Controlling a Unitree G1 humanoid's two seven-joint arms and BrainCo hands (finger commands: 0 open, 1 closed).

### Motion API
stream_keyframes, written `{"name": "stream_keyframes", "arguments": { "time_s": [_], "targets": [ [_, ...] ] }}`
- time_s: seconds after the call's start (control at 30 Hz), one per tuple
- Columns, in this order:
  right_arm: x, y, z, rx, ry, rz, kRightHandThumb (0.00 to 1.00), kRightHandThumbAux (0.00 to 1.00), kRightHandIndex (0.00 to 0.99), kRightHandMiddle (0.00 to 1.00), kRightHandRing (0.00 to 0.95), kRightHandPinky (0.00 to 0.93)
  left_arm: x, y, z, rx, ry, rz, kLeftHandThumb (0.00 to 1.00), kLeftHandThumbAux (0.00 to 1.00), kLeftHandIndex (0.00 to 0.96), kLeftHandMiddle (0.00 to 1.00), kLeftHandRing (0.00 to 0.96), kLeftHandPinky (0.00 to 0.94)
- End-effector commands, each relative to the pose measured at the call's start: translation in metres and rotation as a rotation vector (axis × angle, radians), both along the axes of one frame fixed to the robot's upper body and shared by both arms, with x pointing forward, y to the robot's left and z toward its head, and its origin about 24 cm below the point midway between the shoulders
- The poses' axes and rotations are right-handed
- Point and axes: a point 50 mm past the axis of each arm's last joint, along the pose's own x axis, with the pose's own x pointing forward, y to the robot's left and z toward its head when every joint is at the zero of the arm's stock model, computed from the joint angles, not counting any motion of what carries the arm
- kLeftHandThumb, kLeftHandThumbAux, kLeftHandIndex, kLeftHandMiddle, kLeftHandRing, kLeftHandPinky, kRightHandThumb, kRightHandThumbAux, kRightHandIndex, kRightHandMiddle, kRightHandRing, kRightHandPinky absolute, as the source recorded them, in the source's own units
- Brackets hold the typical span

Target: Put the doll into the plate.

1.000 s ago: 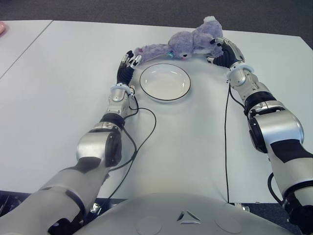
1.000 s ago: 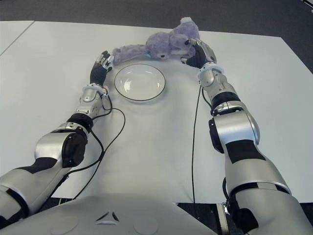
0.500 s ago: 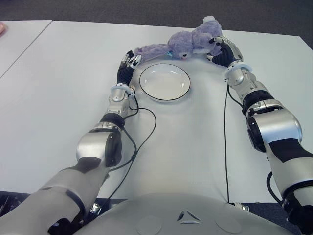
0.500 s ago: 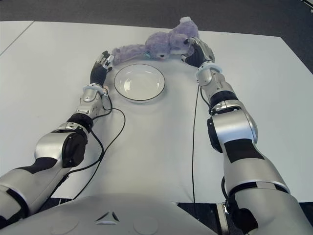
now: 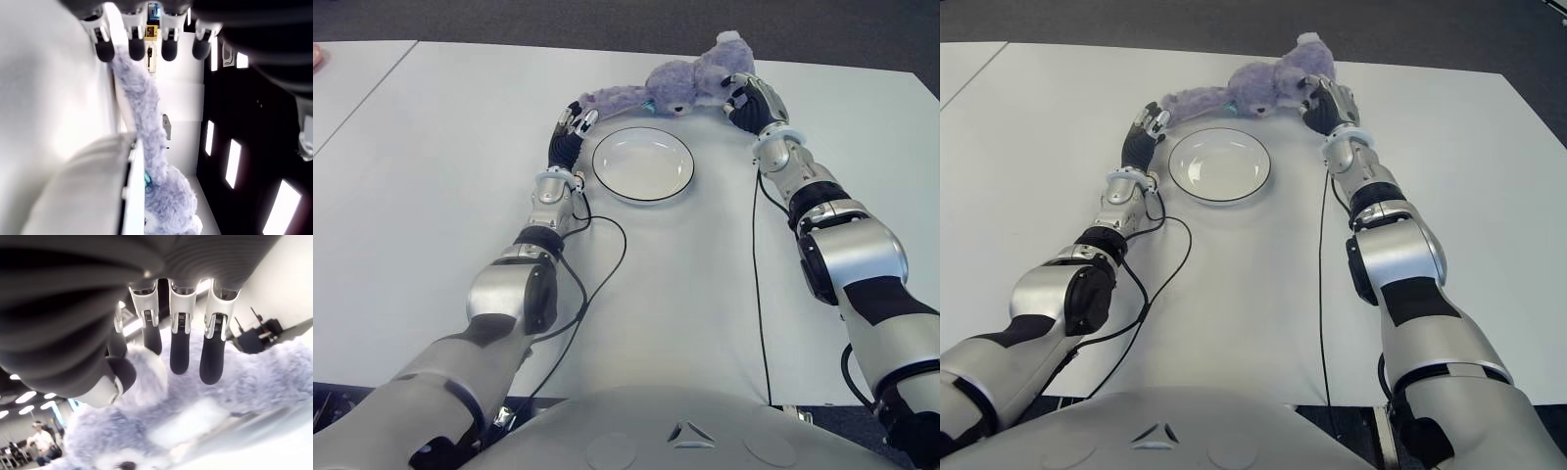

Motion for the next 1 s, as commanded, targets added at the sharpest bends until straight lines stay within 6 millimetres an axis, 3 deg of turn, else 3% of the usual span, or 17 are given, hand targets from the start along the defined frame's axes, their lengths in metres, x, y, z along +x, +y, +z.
{"name": "stream_keyframes", "arguments": {
  "time_s": [0.03, 0.2, 0.53, 1.0],
  "targets": [
    [-0.015, 0.012, -0.044, -0.047, 0.099, 0.062, 0.727, 0.683, 0.226, 0.200, 0.253, 0.326, -0.075, -0.012, -0.101, -0.029, 0.470, -0.010, 0.000, 0.438, 0.000, 0.000, 0.000, 0.000],
    [-0.035, 0.008, -0.079, -0.126, 0.198, 0.126, 0.716, 0.697, 0.241, 0.198, 0.227, 0.275, -0.072, -0.011, -0.098, -0.025, 0.449, -0.013, 0.000, 0.431, 0.000, 0.000, 0.000, 0.000],
    [-0.068, -0.022, -0.111, -0.149, 0.365, 0.234, 0.662, 0.762, 0.233, 0.179, 0.185, 0.237, -0.074, -0.015, -0.100, 0.008, 0.473, -0.029, 0.000, 0.443, 0.000, 0.000, 0.000, 0.000],
    [-0.120, -0.061, -0.148, -0.086, 0.564, 0.267, 0.368, 0.903, 0.156, 0.146, 0.153, 0.224, -0.072, -0.017, -0.099, 0.002, 0.479, -0.027, 0.000, 0.470, 0.000, 0.000, 0.000, 0.000]
  ]
}}
